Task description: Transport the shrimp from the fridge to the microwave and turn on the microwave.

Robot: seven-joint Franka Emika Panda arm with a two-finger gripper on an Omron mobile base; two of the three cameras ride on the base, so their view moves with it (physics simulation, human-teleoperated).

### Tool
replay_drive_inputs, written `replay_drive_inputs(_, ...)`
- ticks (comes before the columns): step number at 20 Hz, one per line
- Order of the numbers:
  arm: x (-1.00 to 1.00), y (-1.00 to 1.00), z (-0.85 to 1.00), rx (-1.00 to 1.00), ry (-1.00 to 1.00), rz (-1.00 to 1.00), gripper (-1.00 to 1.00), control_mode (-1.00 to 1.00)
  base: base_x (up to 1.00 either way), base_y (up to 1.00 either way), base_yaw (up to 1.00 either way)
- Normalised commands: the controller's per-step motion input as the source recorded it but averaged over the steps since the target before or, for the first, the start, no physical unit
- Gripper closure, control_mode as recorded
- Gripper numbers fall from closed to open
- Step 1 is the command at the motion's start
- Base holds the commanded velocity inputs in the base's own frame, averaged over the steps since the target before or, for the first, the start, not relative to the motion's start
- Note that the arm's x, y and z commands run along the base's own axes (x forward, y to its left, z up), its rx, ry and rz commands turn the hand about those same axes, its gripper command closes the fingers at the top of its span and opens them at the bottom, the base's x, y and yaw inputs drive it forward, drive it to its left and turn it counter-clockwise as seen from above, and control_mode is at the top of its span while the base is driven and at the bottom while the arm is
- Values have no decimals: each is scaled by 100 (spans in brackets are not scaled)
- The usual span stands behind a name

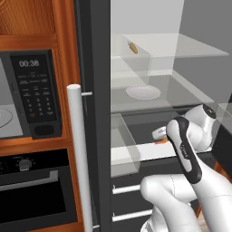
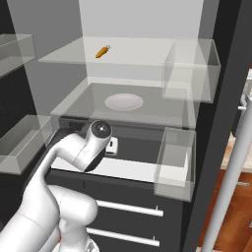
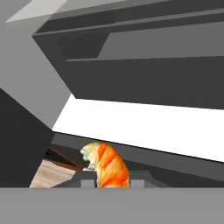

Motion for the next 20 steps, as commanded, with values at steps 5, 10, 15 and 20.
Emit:
replay_drive_inputs(5, -6, 0, 0, 0, -3, 0, 100, 100, -14, 0, 0)
replay_drive_inputs(10, 0, 0, 0, 0, 0, 0, 100, 100, -29, 0, 0)
replay_drive_inputs(15, 0, 0, 0, 0, 0, 0, 100, 100, -36, 0, 1)
replay_drive_inputs(20, 0, 0, 0, 0, 0, 0, 100, 100, -53, 0, 12)
